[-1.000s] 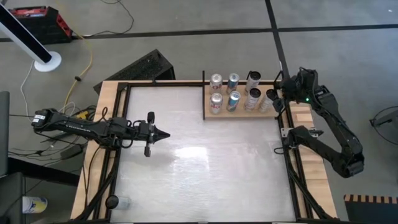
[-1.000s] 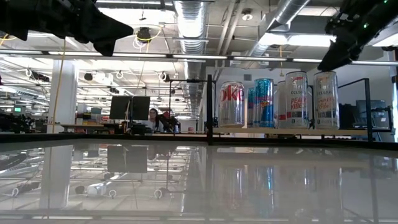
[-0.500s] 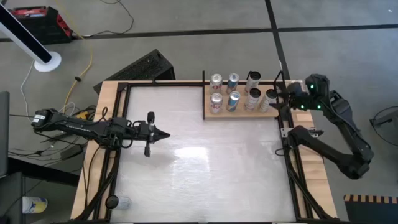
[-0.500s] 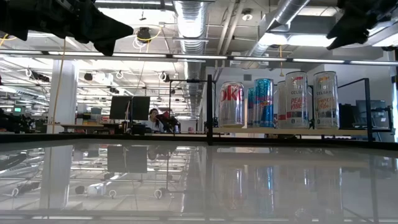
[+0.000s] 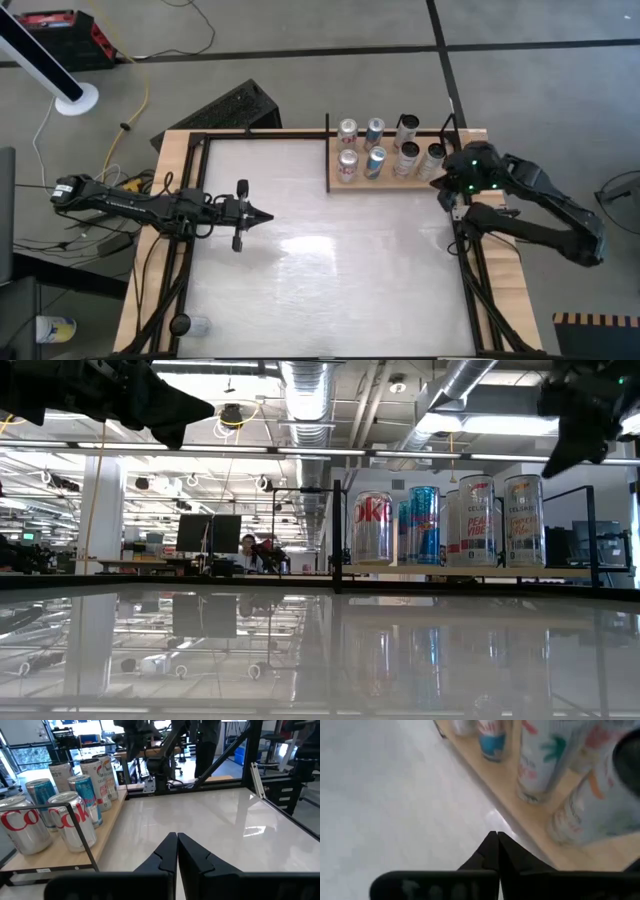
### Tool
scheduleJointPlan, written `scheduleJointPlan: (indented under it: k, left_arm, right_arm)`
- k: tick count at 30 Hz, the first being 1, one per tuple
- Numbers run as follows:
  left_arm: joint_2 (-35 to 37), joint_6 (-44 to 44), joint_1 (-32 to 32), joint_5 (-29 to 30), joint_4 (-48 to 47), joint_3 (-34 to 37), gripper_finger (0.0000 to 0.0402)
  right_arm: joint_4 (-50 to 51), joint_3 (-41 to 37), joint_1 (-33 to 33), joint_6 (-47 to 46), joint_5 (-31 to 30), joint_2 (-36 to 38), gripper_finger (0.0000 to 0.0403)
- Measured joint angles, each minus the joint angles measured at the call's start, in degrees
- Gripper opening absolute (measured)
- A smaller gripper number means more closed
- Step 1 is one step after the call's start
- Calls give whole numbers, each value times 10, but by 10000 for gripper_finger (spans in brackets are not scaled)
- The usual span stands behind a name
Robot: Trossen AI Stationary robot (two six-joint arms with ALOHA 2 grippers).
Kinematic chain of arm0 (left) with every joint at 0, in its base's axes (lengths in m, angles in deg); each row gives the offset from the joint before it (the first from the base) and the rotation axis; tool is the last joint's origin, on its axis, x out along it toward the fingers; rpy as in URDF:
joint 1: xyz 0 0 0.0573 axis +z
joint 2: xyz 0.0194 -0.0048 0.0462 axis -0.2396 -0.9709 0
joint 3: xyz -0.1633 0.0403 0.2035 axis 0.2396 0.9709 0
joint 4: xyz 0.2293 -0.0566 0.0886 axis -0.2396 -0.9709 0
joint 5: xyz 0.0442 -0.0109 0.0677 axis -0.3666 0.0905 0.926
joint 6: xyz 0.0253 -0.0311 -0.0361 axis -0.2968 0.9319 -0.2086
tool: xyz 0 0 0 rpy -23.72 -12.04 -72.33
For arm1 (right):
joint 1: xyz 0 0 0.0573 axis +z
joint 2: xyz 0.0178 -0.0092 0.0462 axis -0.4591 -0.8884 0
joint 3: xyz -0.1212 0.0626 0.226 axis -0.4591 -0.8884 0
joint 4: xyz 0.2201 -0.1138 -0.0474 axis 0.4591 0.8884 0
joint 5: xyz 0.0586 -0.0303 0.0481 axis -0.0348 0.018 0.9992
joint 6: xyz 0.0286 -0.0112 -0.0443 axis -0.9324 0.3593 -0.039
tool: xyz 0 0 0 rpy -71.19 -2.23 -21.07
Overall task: Place canned beverage on shelf
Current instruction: Put the top white-yellow soda can on the shelf
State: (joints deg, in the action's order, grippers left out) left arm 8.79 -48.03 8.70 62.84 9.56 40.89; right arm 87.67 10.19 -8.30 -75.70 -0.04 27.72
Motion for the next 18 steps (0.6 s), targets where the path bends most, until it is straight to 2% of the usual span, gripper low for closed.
scheduleJointPlan:
  k: [5, 10, 18]
  left_arm:
    - [0, 0, 0, 0, 0, 0, 0]
    - [0, -3, 0, 0, -5, 0, 0]
    - [0, -17, 0, 1, -6, 0, 0]
  right_arm:
    - [-4, -21, 65, -57, -89, -3, 27]
    - [9, -35, 131, -124, -190, -3, 14]
    - [-22, -35, 213, -194, -277, -30, 15]
